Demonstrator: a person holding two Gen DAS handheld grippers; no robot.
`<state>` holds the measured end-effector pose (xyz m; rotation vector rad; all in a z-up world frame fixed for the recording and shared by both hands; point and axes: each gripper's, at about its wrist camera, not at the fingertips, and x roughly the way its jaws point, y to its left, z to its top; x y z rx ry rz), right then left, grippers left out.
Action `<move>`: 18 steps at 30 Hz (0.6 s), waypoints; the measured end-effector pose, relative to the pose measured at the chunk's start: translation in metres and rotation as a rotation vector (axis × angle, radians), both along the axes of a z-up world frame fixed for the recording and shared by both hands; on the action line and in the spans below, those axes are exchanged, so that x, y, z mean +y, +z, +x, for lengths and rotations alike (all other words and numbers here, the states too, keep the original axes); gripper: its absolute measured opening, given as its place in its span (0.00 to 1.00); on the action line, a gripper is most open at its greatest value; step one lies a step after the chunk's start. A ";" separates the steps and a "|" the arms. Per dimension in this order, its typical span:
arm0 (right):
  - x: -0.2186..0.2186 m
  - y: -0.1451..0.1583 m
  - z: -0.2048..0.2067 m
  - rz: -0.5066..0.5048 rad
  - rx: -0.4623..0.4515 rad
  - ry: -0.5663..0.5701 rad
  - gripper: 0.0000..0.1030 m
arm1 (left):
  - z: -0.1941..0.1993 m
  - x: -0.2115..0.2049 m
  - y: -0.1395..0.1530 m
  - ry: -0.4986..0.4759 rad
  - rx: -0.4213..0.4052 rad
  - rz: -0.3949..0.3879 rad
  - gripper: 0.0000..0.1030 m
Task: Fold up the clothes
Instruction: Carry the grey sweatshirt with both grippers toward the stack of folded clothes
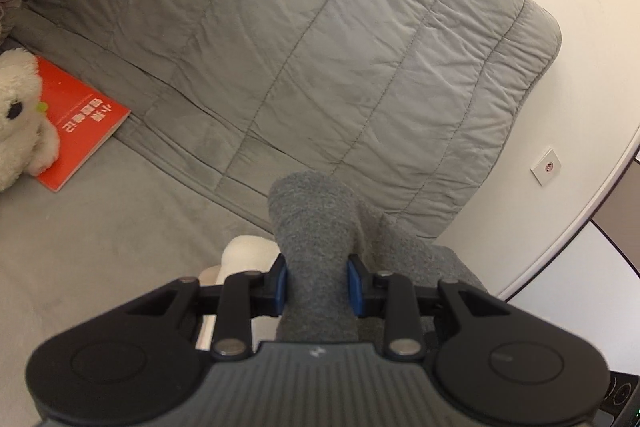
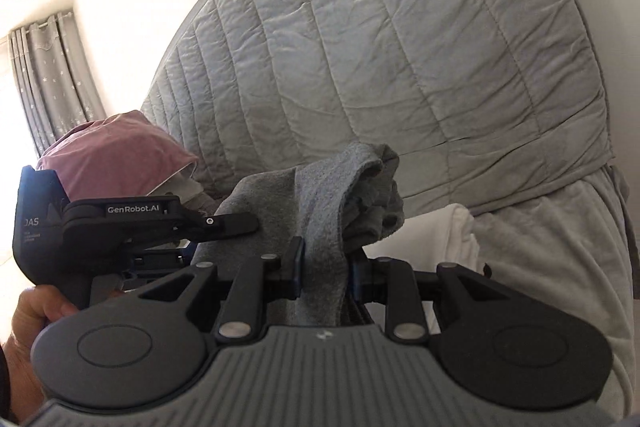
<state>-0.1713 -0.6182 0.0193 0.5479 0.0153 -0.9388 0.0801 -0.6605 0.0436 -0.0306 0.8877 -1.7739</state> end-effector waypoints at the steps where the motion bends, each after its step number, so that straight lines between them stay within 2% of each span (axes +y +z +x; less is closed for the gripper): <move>1: -0.001 -0.002 -0.001 0.003 0.004 -0.011 0.26 | -0.002 -0.006 -0.002 -0.012 0.004 0.000 0.29; 9: -0.011 -0.016 -0.009 0.025 0.040 -0.097 0.26 | -0.006 -0.034 -0.031 -0.030 -0.036 0.043 0.31; 11: -0.012 -0.018 -0.011 0.019 0.052 -0.121 0.27 | -0.003 -0.037 -0.040 -0.006 -0.044 0.044 0.37; 12: -0.011 -0.017 -0.011 0.007 0.060 -0.135 0.29 | -0.002 -0.037 -0.042 0.012 -0.042 0.034 0.39; 14: -0.009 -0.017 -0.013 -0.018 0.077 -0.163 0.42 | 0.001 -0.034 -0.044 0.053 -0.036 0.005 0.43; 18: -0.002 -0.014 -0.017 -0.097 0.100 -0.225 0.45 | 0.005 -0.018 -0.033 0.161 -0.031 -0.092 0.45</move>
